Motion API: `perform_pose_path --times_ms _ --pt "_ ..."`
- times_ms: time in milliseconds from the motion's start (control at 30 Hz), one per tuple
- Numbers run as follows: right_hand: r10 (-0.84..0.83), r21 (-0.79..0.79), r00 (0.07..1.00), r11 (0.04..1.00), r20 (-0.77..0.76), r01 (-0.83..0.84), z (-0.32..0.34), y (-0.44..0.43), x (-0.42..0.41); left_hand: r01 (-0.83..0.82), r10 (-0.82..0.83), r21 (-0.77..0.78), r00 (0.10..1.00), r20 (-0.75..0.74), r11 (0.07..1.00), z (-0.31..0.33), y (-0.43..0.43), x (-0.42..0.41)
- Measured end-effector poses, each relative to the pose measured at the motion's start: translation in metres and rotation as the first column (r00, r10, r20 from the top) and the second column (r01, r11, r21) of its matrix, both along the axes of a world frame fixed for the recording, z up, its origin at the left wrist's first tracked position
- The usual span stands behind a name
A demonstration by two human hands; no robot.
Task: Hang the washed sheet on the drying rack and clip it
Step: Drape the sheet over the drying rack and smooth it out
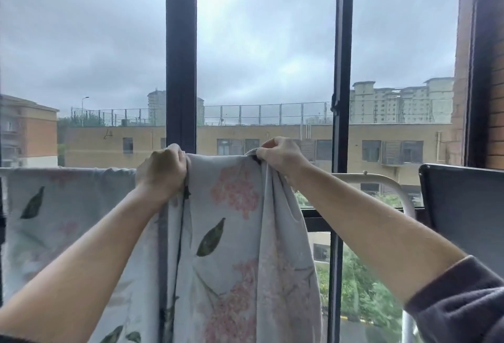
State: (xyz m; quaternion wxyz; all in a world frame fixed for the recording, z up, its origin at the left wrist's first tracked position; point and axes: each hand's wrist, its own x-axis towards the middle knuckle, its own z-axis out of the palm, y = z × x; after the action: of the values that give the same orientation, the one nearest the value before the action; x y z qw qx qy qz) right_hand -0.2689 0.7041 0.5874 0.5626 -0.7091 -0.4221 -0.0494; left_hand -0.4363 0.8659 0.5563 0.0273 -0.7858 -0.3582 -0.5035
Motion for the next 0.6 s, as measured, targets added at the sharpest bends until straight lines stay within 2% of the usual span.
perform_pose_path --times_ms 133,267,400,467,533,600 --pt "0.015 -0.043 1.0 0.999 -0.012 -0.016 0.003 -0.006 -0.001 0.264 -0.249 0.109 0.959 -0.137 0.958 -0.008 -0.014 0.014" --pt "0.084 -0.025 0.994 0.996 -0.073 -0.086 -0.002 -0.02 -0.008 0.223 -0.203 0.149 0.969 -0.141 0.963 -0.011 -0.025 0.027" --pt "0.215 0.306 0.938 0.943 -0.271 -0.128 -0.027 -0.037 -0.012 0.192 -0.178 0.19 0.98 -0.087 0.963 -0.018 -0.02 0.027" --pt "0.23 0.365 0.911 0.926 -0.344 -0.096 -0.046 -0.042 -0.011 0.196 -0.187 0.216 0.98 -0.062 0.956 -0.022 -0.019 0.028" --pt "0.157 0.31 0.901 0.95 -0.404 -0.026 -0.066 -0.043 -0.008 0.202 -0.196 0.236 0.979 -0.05 0.951 -0.024 -0.022 0.03" --pt "0.112 0.173 0.871 0.984 -0.478 -0.031 -0.08 -0.039 -0.009 0.193 -0.185 0.257 0.981 -0.052 0.947 -0.025 -0.027 0.032"
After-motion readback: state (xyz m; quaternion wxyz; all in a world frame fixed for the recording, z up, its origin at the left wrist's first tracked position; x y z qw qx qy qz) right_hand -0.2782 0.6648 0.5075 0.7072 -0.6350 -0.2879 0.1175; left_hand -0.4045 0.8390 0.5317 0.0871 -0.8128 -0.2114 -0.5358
